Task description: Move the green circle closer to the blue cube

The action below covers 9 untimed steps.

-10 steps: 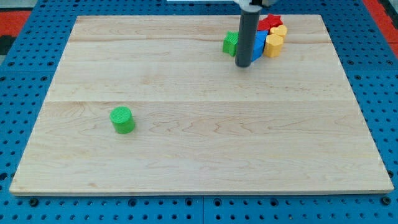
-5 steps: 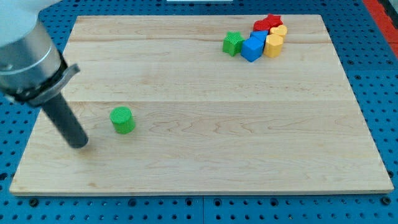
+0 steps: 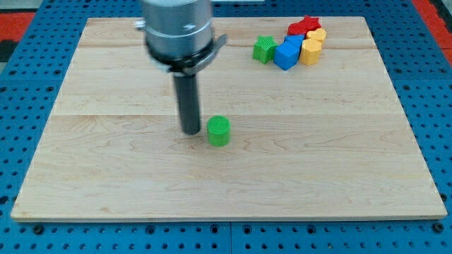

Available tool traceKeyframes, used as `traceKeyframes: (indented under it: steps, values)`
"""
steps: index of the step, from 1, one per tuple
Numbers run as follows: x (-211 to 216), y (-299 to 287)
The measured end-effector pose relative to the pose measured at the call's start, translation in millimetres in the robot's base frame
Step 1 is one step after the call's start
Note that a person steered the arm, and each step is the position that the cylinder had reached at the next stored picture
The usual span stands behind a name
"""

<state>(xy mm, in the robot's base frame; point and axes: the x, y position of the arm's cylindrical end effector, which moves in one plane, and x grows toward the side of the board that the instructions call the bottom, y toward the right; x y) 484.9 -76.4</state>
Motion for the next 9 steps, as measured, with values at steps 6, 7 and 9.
traceKeyframes:
  steps: [6, 7, 9]
  values:
    - [16, 142]
    - [-5, 160]
    - [-61, 198]
